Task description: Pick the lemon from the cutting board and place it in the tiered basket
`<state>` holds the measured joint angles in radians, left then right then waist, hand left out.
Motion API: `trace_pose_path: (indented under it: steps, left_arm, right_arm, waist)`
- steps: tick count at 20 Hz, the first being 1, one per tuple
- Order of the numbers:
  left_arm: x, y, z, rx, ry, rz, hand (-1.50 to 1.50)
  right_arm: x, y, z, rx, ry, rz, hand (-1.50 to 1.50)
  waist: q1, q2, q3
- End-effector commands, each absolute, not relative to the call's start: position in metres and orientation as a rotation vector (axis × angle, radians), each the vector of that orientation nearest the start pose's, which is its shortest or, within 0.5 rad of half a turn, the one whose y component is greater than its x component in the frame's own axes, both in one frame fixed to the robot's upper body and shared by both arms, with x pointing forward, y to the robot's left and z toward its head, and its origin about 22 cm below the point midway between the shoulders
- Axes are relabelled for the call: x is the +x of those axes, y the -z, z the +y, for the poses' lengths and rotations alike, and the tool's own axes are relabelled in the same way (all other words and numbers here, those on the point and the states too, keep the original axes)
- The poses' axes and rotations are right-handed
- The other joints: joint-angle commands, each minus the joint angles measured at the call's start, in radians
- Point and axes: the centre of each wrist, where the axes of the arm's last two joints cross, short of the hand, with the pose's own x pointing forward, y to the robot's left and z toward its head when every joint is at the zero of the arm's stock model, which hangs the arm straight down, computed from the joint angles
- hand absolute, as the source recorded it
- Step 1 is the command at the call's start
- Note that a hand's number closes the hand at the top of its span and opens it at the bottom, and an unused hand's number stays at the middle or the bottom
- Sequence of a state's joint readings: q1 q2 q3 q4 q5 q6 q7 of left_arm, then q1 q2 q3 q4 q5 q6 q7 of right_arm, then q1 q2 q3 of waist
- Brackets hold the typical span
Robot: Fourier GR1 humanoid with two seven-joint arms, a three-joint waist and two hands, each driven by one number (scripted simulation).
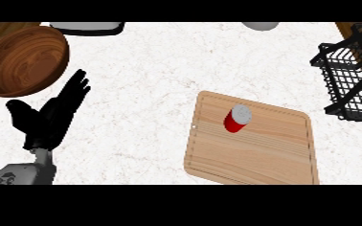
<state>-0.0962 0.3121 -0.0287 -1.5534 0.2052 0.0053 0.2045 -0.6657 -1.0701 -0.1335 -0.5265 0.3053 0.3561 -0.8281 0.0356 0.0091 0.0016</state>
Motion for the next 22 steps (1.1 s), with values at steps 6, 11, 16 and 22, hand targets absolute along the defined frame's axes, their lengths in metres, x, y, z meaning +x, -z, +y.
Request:
trace_pose_path:
  steps: [6,11,16,22]
  left_arm:
    - [0.269,-0.053,0.284,0.068,0.113,-1.446,0.00]
    - [0.267,-0.041,0.286,0.031,0.096,-1.419,0.00]
    - [0.264,-0.043,0.281,0.039,0.096,-1.428,0.00]
    - [0.256,-0.033,0.280,0.052,0.139,-1.436,0.00]
  right_arm:
    - [0.341,-0.181,-0.523,-0.677,-0.902,-1.757,1.50]
    - [0.348,-0.173,-0.517,-0.653,-0.715,-1.893,1.50]
    - [0.350,-0.162,-0.515,-0.617,-0.725,-1.903,-1.50]
    - [0.374,-0.152,-0.484,-0.642,-0.716,-1.901,-1.50]
  waist:
    - [0.003,0.002,0.001]
    - [-0.007,0.000,0.000]
    - [-0.003,0.001,0.001]
    - [0.003,0.002,0.000]
